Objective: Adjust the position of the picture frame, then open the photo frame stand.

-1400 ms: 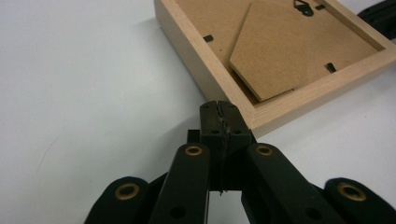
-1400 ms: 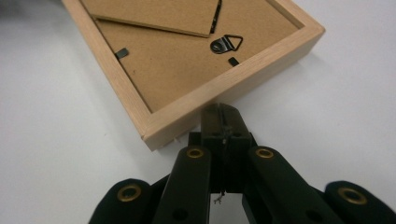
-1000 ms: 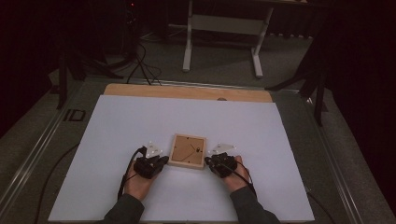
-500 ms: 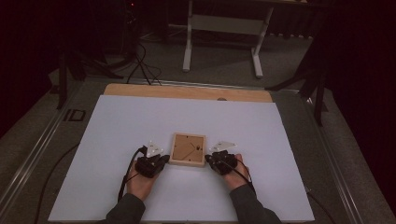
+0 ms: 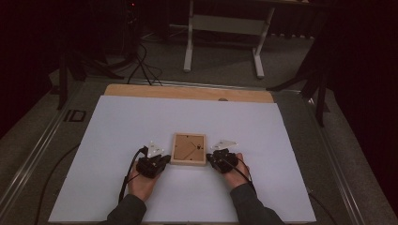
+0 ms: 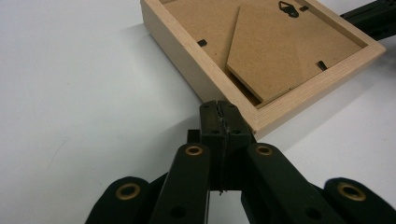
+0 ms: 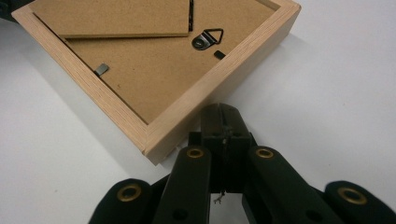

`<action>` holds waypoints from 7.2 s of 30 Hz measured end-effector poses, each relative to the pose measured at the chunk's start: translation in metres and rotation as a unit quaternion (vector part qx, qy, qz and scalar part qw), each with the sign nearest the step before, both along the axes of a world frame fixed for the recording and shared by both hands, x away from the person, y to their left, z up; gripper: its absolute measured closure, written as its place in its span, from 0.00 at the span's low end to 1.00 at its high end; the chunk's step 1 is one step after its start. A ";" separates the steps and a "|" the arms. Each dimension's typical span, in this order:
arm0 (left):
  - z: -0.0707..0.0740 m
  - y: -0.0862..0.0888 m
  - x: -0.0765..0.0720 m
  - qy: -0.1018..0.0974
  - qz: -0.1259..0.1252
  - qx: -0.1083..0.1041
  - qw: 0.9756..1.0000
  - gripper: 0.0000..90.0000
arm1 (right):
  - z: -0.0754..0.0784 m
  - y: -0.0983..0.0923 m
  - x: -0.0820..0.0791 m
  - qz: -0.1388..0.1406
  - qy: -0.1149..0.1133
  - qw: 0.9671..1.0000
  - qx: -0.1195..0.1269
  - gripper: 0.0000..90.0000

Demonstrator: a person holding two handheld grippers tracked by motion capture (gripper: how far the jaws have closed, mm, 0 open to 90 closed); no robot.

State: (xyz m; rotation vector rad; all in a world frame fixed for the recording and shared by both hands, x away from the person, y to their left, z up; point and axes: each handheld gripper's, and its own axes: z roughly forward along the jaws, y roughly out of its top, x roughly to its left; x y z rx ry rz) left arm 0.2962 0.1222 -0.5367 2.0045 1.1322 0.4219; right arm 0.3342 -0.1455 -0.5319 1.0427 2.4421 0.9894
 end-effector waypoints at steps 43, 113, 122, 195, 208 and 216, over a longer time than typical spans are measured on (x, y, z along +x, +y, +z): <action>0.001 0.018 0.009 -0.005 0.048 -0.015 0.999 0.78 | 0.007 0.005 0.000 0.000 -0.039 0.999 0.019 0.99; 0.020 -0.032 0.027 -0.030 -0.046 0.043 0.998 0.56 | 0.011 0.020 -0.024 0.050 -0.065 0.995 0.048 1.00; 0.025 -0.032 0.025 -0.042 -0.047 0.037 0.997 0.56 | 0.011 0.020 -0.025 0.049 -0.067 0.995 0.048 1.00; 0.038 -0.001 0.007 0.037 -0.057 0.084 0.994 0.93 | 0.011 0.020 -0.025 0.050 -0.068 0.995 0.047 1.00; 0.039 -0.008 0.009 0.040 -0.075 0.108 0.990 0.92 | 0.011 0.020 -0.025 0.051 -0.069 0.995 0.047 1.00; 0.042 -0.015 0.012 0.023 -0.067 0.091 0.993 0.95 | 0.011 0.020 -0.025 0.051 -0.068 0.995 0.047 1.00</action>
